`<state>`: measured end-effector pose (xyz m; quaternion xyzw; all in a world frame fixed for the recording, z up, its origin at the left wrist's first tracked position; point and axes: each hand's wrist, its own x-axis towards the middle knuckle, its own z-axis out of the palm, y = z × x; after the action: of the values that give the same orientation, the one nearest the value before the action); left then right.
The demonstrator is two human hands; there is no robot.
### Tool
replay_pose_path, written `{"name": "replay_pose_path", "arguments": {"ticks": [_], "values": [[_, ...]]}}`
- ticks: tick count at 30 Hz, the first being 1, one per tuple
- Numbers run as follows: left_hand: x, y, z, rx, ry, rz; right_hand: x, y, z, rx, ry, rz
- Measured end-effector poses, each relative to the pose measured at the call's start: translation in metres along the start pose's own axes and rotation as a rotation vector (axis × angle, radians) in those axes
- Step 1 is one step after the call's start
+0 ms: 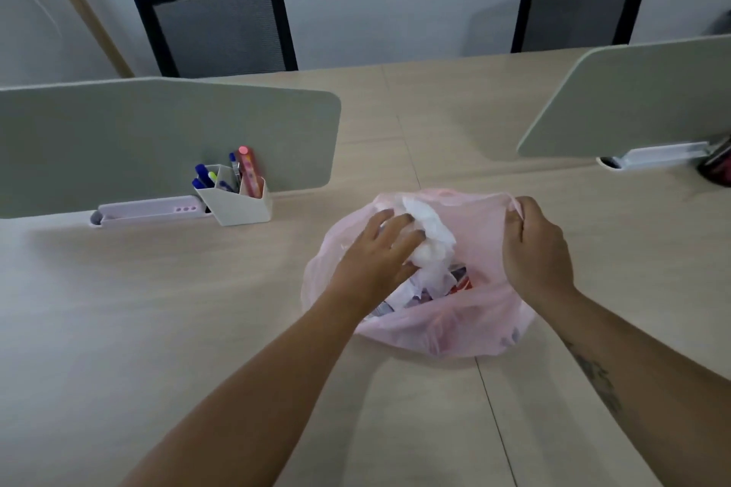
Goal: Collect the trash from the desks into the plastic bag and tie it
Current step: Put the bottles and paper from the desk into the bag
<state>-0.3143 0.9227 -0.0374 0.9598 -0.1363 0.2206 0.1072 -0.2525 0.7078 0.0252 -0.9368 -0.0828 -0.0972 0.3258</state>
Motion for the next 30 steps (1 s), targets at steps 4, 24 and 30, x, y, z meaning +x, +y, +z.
{"name": "replay_pose_path", "arguments": {"ticks": [4, 24, 30], "values": [[0.008, 0.022, 0.008, -0.007, -0.380, 0.022, -0.004, 0.001, -0.001, -0.008, 0.002, 0.008], [-0.082, -0.035, -0.012, -0.591, 0.089, -1.263, -0.007, 0.011, -0.005, 0.027, 0.027, 0.065], [0.006, -0.058, -0.126, -0.507, 0.661, -1.086, 0.052, -0.053, -0.046, 0.108, 0.365, 0.013]]}}
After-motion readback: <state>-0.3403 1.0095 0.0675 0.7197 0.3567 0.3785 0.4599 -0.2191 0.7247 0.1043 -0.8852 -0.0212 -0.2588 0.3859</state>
